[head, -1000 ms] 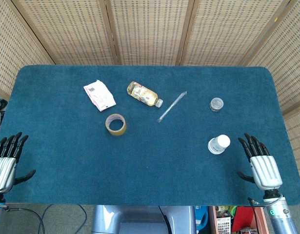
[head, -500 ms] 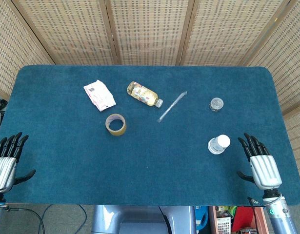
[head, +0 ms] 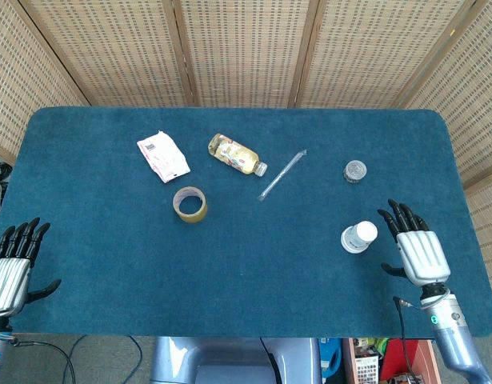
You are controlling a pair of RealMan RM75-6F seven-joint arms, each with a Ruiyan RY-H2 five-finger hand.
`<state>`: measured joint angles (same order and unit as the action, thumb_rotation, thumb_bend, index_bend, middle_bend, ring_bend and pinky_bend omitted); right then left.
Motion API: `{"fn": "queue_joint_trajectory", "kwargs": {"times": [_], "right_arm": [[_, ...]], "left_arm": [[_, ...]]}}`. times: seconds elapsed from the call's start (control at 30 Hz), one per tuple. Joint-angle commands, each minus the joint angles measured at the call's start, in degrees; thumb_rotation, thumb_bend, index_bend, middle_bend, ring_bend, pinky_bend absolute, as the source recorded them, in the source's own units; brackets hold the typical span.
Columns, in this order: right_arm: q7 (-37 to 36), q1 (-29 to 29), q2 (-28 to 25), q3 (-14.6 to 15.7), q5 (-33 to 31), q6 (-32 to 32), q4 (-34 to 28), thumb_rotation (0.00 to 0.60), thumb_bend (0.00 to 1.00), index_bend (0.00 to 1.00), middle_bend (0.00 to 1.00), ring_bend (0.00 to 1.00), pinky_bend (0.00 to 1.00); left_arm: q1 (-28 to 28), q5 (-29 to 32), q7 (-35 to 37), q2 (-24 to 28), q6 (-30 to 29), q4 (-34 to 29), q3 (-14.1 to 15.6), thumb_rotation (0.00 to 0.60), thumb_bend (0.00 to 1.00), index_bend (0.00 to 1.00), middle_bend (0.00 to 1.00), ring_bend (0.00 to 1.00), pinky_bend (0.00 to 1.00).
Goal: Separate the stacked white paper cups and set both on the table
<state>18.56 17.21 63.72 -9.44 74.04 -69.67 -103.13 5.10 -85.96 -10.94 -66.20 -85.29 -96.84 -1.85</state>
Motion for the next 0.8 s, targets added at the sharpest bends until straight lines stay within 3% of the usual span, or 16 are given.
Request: {"fn": "queue_joint_trajectory", "kwargs": {"times": [0.03, 0.4, 0.8], "right_arm": [[6.2, 4.5, -1.7, -2.6, -8.2, 5.4, -3.5, 0.6, 0.13, 0.16, 0.01, 0.0, 0.23], [15.2, 11.5, 1.1, -2.2, -22.4, 10.8, -2.8, 0.6, 0.13, 0.18, 0.04, 0.0, 0.25], [18.2, 16.4, 4.3, -0.1, -31.4, 12.9, 1.7, 0.6, 0.13, 0.2, 0.07, 0.0, 0.26]], "left_arm": [[0.1, 0.1, 0.1, 0.0, 0.1, 0.1, 0.0, 0.6, 0.18, 0.0, 0.0, 0.0, 0.0], [0.2, 0.0, 0.1, -0.2, 0.4, 0.3, 0.1, 0.6, 0.18, 0.0, 0.0, 0.0, 0.0], [0.2, 0.0, 0.0, -0.3, 0.5, 0.5, 0.2, 0.6, 0.18, 0.0, 0.0, 0.0, 0.0]]}}
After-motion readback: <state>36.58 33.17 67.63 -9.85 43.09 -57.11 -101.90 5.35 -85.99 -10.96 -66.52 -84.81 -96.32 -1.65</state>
